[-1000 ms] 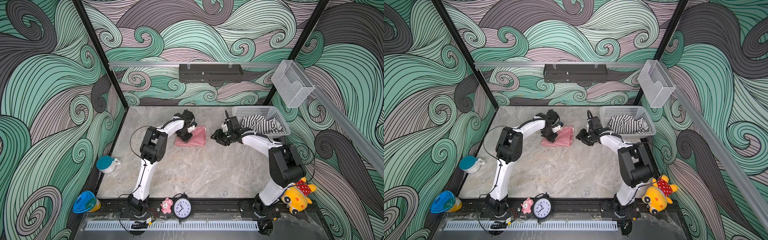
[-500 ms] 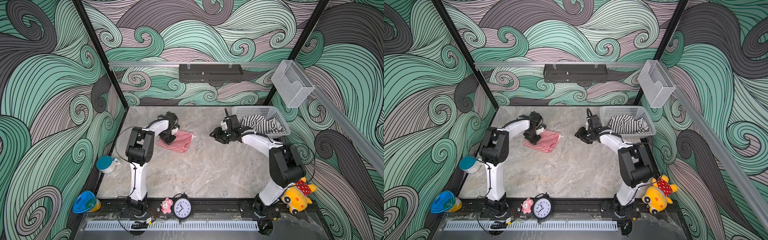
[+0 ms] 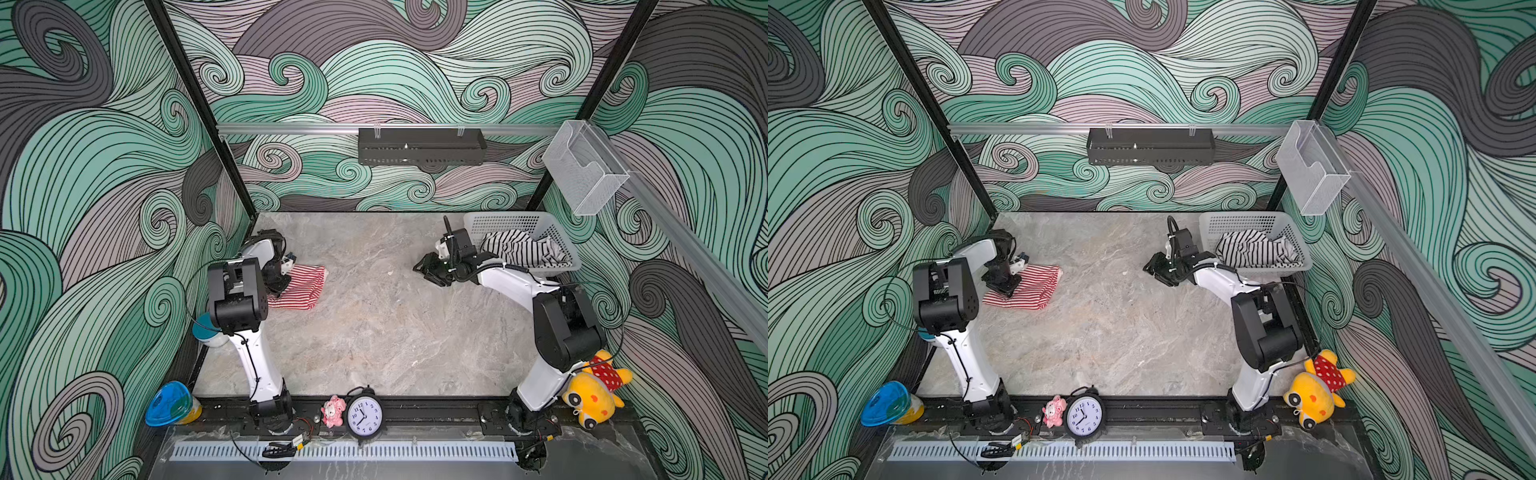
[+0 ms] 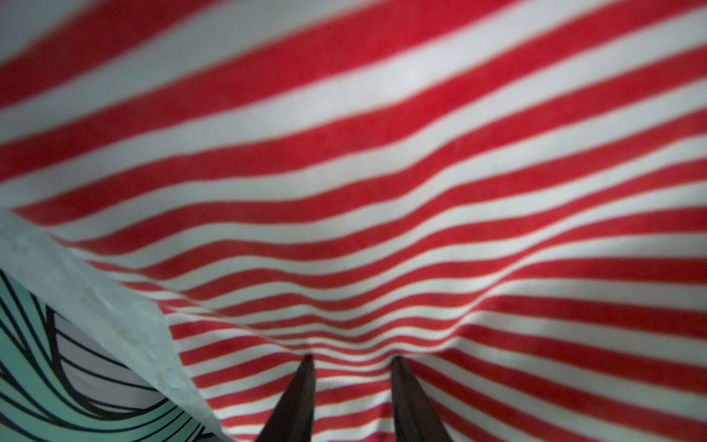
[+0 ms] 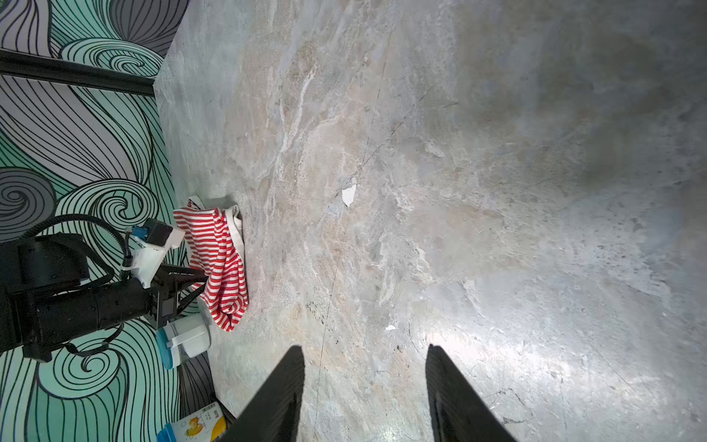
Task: Fold and stack the tank tops
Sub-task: 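Grasp the red striped bundle with the left gripper and drag it toward the table edge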
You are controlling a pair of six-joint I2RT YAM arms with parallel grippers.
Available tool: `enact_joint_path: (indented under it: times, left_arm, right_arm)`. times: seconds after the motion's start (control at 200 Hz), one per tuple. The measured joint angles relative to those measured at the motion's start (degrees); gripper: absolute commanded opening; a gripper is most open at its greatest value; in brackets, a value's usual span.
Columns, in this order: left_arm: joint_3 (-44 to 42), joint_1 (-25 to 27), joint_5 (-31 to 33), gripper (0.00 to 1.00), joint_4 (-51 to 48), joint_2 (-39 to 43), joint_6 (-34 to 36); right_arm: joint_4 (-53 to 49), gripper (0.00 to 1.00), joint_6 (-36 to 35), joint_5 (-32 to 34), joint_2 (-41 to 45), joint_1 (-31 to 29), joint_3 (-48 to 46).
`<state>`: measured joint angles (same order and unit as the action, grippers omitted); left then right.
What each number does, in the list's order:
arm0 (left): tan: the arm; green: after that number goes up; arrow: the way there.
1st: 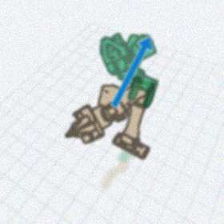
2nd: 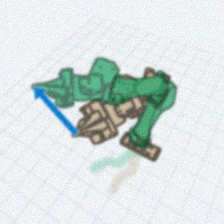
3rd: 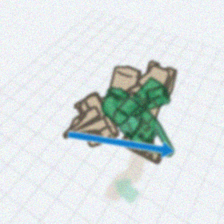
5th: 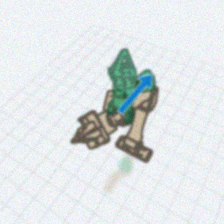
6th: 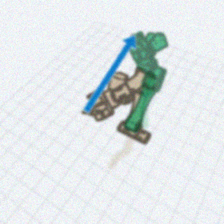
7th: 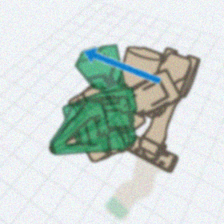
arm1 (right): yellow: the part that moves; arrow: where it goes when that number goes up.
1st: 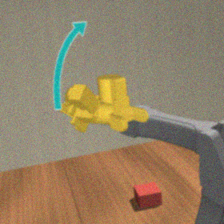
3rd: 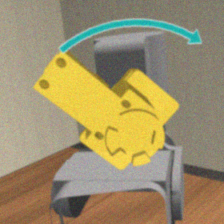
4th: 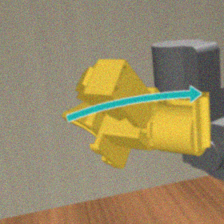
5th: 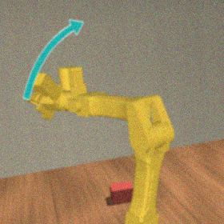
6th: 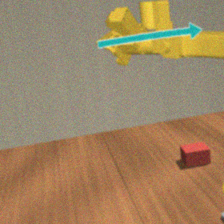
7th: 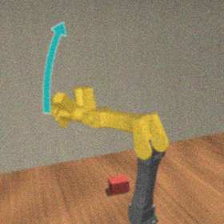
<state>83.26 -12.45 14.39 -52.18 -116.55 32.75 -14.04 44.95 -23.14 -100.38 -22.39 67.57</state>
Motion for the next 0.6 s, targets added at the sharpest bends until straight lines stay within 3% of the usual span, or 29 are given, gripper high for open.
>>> enact_joint_path:
  times: [0.29, 0.601]
  left_arm:
    - [5.25, -9.05, 1.29, 0.33, -0.13, -3.45, 1.11]
    - [6.49, -10.29, 0.57, 0.32, -0.7, -4.24, 0.33]
  right_arm:
    - [-0.35, 0.53, 0.0, 0.02, 0.07, 0.0, 0.02]
    - [-1.29, 0.53, -0.15, 0.02, 0.74, 0.0, 0.02]
